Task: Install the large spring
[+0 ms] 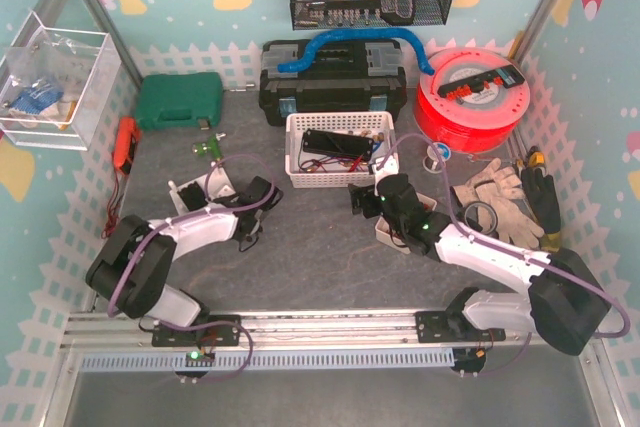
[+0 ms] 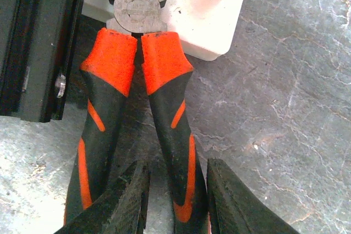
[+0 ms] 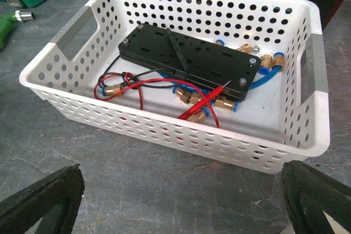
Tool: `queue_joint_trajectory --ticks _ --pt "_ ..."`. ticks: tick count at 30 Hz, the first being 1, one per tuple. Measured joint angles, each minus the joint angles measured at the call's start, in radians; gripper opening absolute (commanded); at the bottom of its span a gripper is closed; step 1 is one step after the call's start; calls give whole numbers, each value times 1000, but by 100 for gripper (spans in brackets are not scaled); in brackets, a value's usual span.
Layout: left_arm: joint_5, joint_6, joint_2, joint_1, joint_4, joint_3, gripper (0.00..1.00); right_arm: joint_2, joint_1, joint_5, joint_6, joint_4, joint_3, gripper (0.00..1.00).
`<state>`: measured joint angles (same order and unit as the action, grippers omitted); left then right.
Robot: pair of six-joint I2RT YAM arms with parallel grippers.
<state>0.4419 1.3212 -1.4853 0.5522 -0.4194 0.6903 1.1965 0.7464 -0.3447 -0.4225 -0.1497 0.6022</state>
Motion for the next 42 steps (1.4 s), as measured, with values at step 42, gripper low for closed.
queue_joint_trajectory --ticks 42 --pt "131 -214 481 0 32 -31 0 -15 0 -22 0 -8 -7 97"
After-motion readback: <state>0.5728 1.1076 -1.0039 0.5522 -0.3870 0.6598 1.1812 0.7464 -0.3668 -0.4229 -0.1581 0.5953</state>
